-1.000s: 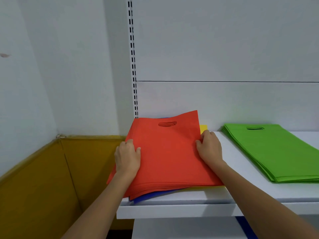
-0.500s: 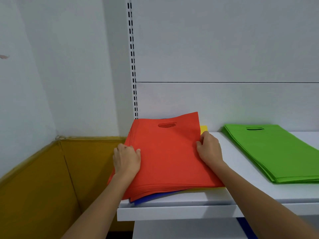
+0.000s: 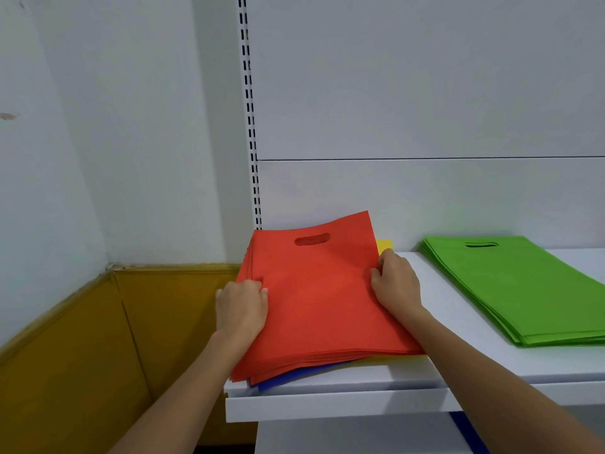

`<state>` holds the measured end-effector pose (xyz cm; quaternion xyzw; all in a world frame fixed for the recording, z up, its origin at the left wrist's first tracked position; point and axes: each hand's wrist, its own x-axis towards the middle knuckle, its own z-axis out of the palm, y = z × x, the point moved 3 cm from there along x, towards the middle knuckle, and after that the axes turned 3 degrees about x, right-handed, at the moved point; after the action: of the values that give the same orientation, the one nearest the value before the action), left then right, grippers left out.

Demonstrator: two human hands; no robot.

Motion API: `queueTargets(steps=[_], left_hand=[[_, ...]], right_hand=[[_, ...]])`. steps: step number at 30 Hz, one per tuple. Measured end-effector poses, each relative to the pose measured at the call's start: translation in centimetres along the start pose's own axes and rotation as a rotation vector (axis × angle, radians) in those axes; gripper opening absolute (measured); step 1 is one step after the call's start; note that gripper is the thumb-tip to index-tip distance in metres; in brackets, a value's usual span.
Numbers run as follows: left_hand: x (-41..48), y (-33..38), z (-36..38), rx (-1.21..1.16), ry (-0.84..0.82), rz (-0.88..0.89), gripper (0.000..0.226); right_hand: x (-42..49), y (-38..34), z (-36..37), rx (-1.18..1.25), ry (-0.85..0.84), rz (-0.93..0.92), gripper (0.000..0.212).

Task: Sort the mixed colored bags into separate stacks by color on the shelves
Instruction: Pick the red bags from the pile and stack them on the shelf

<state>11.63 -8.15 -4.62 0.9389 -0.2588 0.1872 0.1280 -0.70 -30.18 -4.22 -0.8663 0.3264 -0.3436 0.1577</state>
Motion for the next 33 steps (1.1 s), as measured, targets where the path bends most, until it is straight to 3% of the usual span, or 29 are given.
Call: queueTargets(steps=[6,12,17,19,24,33], left_hand=[[-0.7,0.9,-0.8,0.153,0.056,0.035,0.03],[-0.1,-0.3,-0.9,-0.472,-0.002,-0.177,0.04],[0.5,-1.2,-1.9,-0.57,-0.184,-0.297,0.054],[0.7,-1.1,-2.5,-0.555,-0.182,-0.27,0.057],[0.5,-1.2,-3.0,-0.528,-0.102,-0.186,0.03],[0.1,2.3,-3.8,-0.528,-0.052,-0.012,0.024]], right_hand=[[-0.2,-0.2,0.0,-0.017,-0.003,-0.01,0.006],[-0.2,-0.5,-0.5,0.129,0.036,-0.023,0.011],[-0.7,-1.2,-1.8,0.314,0.064,-0.036,0.036],[-0.5,-1.3,-2.1,0.306,0.026,-0.02,0.044],[0.9,-1.1,-2.9,0.308,-0.155,0.161,0.03],[0.6,1.2,-6.6,0.213,-0.093,0.106,0.032]])
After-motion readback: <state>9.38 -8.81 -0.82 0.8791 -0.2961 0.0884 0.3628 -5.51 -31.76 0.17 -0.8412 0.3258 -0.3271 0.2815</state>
